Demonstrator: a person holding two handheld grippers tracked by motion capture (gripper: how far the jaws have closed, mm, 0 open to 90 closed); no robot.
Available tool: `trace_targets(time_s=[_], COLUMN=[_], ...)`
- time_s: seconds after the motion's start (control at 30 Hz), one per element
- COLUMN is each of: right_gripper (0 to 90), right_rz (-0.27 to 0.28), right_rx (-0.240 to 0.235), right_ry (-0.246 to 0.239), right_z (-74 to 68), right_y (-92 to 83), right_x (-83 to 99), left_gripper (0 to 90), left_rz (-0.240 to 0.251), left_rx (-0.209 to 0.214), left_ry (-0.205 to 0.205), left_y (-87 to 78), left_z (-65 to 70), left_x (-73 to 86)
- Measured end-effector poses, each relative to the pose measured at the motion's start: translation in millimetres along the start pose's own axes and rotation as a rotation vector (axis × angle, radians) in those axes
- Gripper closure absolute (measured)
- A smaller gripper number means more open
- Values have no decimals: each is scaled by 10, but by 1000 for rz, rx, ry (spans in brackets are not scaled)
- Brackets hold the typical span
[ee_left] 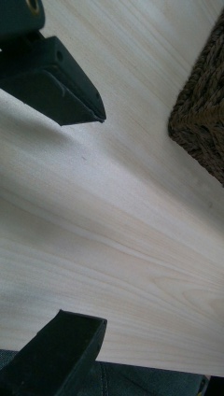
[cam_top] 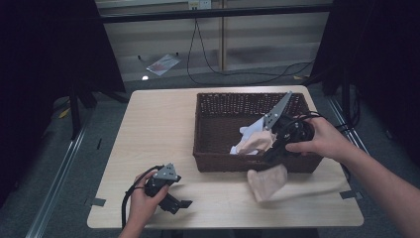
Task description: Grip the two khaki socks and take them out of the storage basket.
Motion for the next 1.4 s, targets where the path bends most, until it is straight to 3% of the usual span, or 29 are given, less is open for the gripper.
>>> trace_targets(time_s=[0.13,0.2,0.27,0.3,0.6,0.73,0.93,1.2,1.4], right_gripper=[698,593,563,502,271,235,192,166,166], right_rz=[1,-1,11,23,32,36,26,14,-21], right_rx=[9,21,25,45,116,145,180,228,238], right_ry=[-3,19,29,38,67,79,155,231,262], right_z=[16,40,70,113,373,526,782,1040,1171], right_y=[1,-25,-54,-78,-81,-34,52,154,290], right_x=[-3,-4,-11,-20,-30,-6,76,189,284], left_gripper=[28,28,28,28,28,28,28,28,28], left_rz=[-5,-7,-9,-4,-4,-5,-3,-3,-6], left_rx=[-2,1,2,4,0,2,2,3,6], left_ry=[1,2,7,2,2,4,2,5,4], left_y=[-2,2,3,5,-1,-6,-5,-12,-3], left_z=[-2,1,-3,2,4,-1,4,4,6], left_x=[3,3,5,1,3,5,4,1,4])
Point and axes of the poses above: each handheld gripper's, and its own axes: y roughly forward along the jaws, x roughly out of its underside, z roughly to its right, the point moved 8 cm from there along y, roughly forward along the jaws, and after that the axes turned 4 degrees about -y, right-handed, at the moved point
